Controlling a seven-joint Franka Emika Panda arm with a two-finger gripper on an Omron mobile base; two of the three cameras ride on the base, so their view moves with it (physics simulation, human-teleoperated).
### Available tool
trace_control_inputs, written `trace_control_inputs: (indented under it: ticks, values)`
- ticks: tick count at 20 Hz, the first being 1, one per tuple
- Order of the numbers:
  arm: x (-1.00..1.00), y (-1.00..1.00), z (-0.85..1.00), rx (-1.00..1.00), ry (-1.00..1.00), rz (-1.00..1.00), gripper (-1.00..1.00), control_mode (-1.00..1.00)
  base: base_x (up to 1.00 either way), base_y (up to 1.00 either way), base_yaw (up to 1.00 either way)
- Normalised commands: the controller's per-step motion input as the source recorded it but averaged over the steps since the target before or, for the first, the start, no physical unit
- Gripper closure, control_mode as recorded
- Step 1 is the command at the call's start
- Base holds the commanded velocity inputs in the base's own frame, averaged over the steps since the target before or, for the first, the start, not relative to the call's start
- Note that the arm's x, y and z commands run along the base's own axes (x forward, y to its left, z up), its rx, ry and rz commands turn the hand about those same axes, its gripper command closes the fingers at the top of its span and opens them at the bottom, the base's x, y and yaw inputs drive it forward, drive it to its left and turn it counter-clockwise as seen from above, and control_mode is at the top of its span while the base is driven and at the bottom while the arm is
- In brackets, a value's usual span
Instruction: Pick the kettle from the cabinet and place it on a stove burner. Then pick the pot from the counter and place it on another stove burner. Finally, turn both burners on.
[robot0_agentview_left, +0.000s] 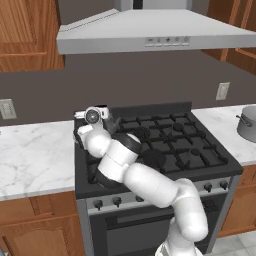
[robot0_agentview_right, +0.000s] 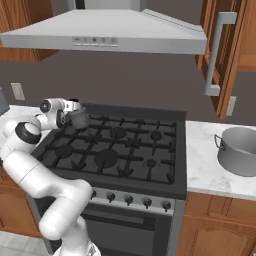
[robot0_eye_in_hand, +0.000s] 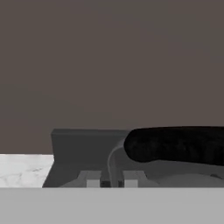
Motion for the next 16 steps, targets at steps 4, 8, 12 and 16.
trace_control_inputs:
  ticks: [4,8,12,16]
  values:
    - [-0.06,0.0,-0.13,0.0,-0.02,0.0,-1.0,-1.0,0.0,0.0,0.0]
    - [0.0,0.0,0.0,0.01,-0.03,0.0,-1.0,-1.0,0.0,0.0,0.0]
    - [0.0,0.0,0.0,0.0,0.0,0.0,-1.0,-1.0,0.0,0.0,0.0]
    - [0.0,0.03,0.03,0.0,0.0,0.0,-1.0,-1.0,0.0,0.0,0.0]
